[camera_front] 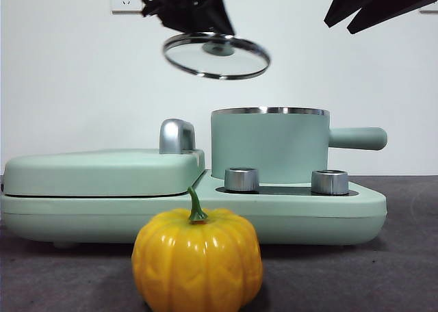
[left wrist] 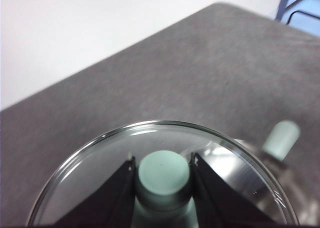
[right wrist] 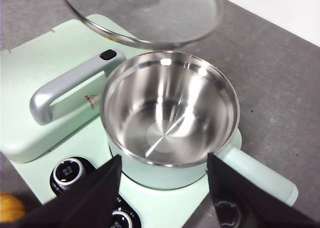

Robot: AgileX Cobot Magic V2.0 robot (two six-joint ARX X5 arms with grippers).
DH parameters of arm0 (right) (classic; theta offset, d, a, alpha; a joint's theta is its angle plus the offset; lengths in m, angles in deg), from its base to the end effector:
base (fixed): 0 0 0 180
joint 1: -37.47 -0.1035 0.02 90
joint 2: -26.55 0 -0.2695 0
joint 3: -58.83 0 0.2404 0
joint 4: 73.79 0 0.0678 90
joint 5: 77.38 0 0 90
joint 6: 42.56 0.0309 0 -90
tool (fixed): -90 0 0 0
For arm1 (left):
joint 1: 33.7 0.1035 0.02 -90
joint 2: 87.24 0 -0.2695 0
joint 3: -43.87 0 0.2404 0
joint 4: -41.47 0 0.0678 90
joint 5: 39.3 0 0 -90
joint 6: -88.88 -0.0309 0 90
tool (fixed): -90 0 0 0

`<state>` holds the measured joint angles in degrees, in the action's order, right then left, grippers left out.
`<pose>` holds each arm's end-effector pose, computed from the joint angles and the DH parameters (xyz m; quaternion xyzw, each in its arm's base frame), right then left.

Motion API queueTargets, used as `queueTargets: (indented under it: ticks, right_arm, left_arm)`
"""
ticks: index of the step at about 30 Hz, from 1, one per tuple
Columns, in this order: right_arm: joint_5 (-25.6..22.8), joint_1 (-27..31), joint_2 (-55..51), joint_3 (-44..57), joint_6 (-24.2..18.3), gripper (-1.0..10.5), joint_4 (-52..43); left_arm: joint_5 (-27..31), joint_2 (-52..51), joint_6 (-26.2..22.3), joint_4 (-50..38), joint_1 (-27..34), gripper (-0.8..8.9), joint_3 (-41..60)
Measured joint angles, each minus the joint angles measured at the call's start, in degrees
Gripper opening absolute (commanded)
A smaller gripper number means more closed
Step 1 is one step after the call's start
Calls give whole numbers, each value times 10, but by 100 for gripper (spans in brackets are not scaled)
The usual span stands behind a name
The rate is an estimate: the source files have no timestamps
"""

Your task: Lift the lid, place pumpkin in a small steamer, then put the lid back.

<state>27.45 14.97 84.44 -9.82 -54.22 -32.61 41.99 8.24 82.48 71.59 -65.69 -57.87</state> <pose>0.1791 0.0828 0.3272 -0.1103 0.2290 0.3338 0.9077 0.3153 -0.2024 0.3582 0.0928 0.1832 -0.3510 0.9136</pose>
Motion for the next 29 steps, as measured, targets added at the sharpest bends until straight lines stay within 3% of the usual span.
queueTargets:
  ticks: [14,29]
  right_arm:
    - [0,-10,0,0,0,271,5]
    - [0,-177,46,-1,-42,272,45]
  left_arm:
    - [13,-76,6,99,78,18,3]
    - [13,-257,7,100,148,17,179]
